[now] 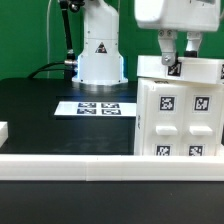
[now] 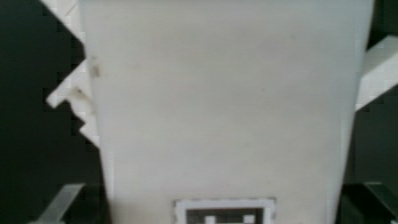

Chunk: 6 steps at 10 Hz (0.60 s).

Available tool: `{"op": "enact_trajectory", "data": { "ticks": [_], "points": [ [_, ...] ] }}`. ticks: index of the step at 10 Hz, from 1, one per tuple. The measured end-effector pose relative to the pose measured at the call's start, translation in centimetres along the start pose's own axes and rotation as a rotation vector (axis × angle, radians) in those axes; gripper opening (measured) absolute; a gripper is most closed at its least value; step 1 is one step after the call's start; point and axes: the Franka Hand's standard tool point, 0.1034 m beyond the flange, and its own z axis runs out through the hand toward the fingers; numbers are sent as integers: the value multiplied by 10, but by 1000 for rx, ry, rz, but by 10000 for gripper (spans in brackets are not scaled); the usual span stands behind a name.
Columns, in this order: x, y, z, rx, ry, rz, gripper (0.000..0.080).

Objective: Assemble cabinet

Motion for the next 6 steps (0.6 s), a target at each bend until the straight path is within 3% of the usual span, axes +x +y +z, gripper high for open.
{"op": "enact_trajectory", "data": {
  "ticks": [6],
  "points": [
    [1,-2,1,9,2,578,556]
  ]
}}
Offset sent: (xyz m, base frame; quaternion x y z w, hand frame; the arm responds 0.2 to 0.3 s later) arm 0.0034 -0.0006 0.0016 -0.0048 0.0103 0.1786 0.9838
